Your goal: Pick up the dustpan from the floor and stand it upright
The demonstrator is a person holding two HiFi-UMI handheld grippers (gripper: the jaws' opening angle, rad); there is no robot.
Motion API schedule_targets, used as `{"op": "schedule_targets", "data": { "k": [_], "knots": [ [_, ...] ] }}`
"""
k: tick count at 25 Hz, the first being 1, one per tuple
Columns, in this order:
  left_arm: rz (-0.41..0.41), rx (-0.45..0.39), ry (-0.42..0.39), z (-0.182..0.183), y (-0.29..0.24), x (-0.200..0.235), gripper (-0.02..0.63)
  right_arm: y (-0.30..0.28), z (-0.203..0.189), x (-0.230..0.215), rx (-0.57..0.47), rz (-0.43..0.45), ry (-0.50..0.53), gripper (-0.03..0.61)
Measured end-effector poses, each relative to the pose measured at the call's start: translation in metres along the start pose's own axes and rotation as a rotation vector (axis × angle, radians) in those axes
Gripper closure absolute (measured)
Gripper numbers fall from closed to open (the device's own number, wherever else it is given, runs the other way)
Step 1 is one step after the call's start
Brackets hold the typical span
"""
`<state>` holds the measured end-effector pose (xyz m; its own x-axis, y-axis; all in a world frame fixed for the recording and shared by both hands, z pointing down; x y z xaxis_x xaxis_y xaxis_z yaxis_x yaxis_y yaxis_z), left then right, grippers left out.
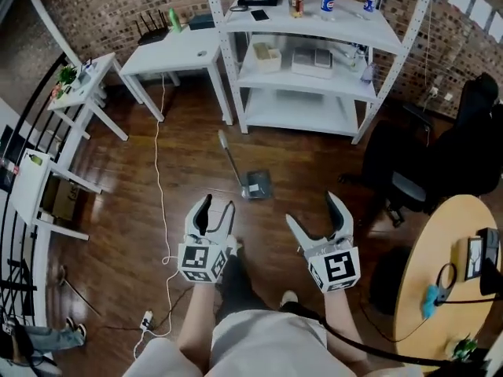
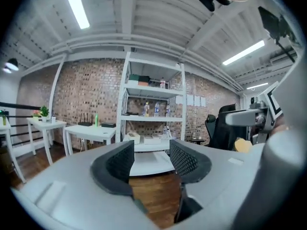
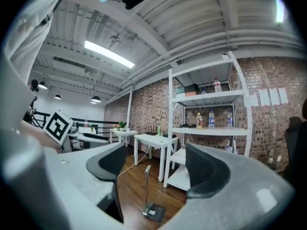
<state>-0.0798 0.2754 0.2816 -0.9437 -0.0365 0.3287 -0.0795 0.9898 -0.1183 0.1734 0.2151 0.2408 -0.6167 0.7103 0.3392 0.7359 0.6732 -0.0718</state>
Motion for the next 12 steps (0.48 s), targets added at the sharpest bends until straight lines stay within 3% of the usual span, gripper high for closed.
{"op": "schedule_targets", "data": {
  "k": [5,12],
  "knots": [
    [0.013,-0.035,-0.066,0.006,0.069,-0.061,0.354,0.065,0.016,0.017,0.026,-0.01,-0.049,0.209],
    [0.015,-0.12,-0.053,0.027,0.124,-0.067,0.345,0.074,0.055,0.042,-0.009,-0.032,-0.017,0.21]
  ]
}}
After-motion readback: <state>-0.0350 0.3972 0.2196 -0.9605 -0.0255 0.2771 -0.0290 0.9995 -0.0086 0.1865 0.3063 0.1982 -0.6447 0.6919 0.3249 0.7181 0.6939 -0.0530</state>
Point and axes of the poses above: the fingertips, and each gripper's own axes: y backward along the fingers, x to its left, z out of its top, the point moved 8 cm from there along y, backward along the fingers, and after that the axes turned 15 degrees about y, right-handed, at the moved point
